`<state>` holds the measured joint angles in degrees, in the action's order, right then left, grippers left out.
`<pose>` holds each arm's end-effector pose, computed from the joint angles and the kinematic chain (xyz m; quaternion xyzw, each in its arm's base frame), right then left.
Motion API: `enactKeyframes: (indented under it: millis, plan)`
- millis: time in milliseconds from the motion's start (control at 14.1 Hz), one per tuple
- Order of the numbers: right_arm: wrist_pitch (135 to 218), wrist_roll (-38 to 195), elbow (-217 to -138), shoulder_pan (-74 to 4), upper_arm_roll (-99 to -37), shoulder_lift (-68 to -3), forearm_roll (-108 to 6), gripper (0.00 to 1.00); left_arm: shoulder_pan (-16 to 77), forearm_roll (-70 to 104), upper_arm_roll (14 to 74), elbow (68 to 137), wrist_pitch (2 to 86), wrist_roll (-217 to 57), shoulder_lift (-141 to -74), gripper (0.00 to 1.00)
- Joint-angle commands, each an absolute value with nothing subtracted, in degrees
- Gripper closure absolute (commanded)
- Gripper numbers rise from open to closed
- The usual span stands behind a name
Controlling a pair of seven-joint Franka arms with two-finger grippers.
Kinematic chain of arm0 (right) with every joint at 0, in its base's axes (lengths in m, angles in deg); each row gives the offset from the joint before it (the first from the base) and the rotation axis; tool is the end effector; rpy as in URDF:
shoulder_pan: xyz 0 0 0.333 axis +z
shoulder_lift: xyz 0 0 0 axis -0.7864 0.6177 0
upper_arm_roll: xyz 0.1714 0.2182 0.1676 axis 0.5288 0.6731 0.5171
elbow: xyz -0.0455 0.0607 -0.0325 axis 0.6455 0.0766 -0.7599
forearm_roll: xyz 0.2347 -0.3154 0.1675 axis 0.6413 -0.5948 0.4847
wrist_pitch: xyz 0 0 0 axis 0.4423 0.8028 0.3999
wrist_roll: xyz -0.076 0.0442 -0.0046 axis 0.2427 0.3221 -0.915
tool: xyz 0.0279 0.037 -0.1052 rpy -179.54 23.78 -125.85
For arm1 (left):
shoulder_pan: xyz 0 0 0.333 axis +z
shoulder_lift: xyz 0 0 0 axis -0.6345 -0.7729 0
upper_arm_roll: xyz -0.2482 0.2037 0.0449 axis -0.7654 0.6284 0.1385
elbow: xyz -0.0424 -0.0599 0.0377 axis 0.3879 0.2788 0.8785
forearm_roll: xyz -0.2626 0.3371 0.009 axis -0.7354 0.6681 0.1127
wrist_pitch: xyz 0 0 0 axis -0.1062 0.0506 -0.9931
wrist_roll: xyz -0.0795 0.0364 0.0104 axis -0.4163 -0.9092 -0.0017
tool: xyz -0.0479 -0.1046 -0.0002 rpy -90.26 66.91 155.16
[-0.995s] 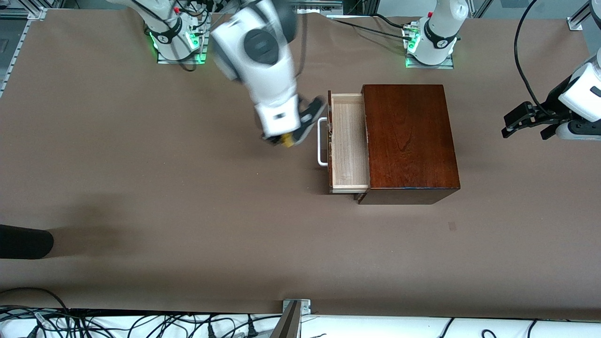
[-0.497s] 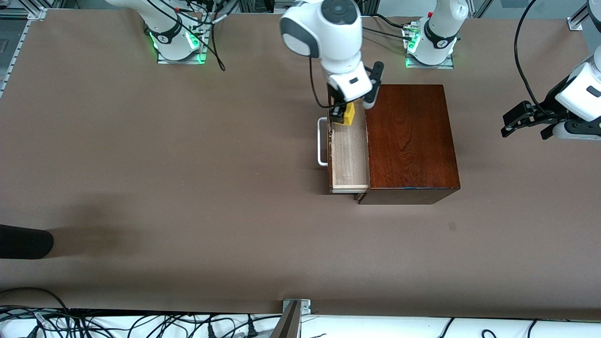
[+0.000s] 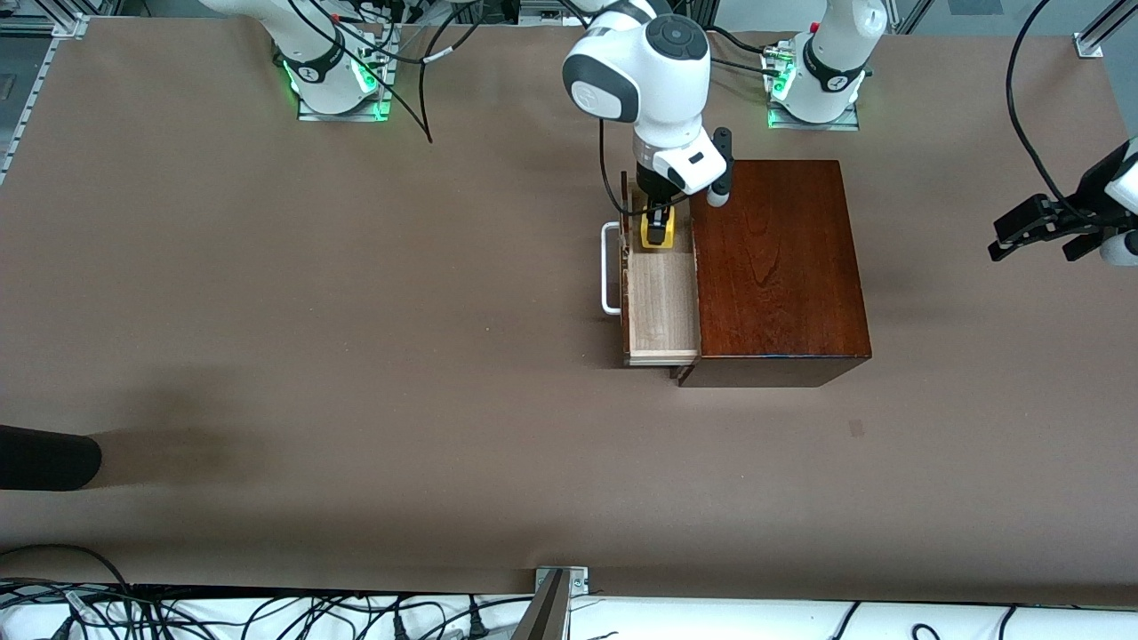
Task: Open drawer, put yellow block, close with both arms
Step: 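Lower the cube into the drawer and open the right gripper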
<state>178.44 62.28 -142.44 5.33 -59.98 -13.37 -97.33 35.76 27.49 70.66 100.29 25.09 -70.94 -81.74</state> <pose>0.4298 0.6942 0.3437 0.7397 0.6661 0.0887 0.0358 0.5945 0.0501 0.5762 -0.9998 -0.0140 -0.0058 0.0137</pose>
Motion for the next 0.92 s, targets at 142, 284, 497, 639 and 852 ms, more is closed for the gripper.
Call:
enactKeyframes:
  millis: [142, 284, 497, 639, 852]
  plan:
    - [178.3, 56.2, -139.9, 5.6, -60.7, -11.0, -98.6, 1.00, 34.4, 28.6, 70.3, 100.6, 24.5, -69.4, -82.5, 0.00]
    - [177.9, 55.7, -140.0, 5.5, -60.7, -10.8, -99.4, 1.00, 33.7, 28.6, 70.2, 100.5, 24.5, -69.2, -83.1, 0.00]
    - [177.8, 55.6, -140.2, 5.5, -60.7, -9.9, -100.4, 1.00, 33.2, 28.5, 70.1, 100.2, 24.6, -66.3, -83.4, 0.00]
    - [177.8, 55.9, -140.1, 5.5, -60.7, -9.1, -100.4, 1.00, 33.1, 28.5, 70.2, 100.2, 24.6, -65.3, -83.4, 0.00]
    - [177.8, 55.7, -140.1, 5.5, -60.7, -8.5, -102.0, 0.91, 32.5, 28.5, 70.1, 99.5, 24.7, -65.4, -83.3, 0.00]
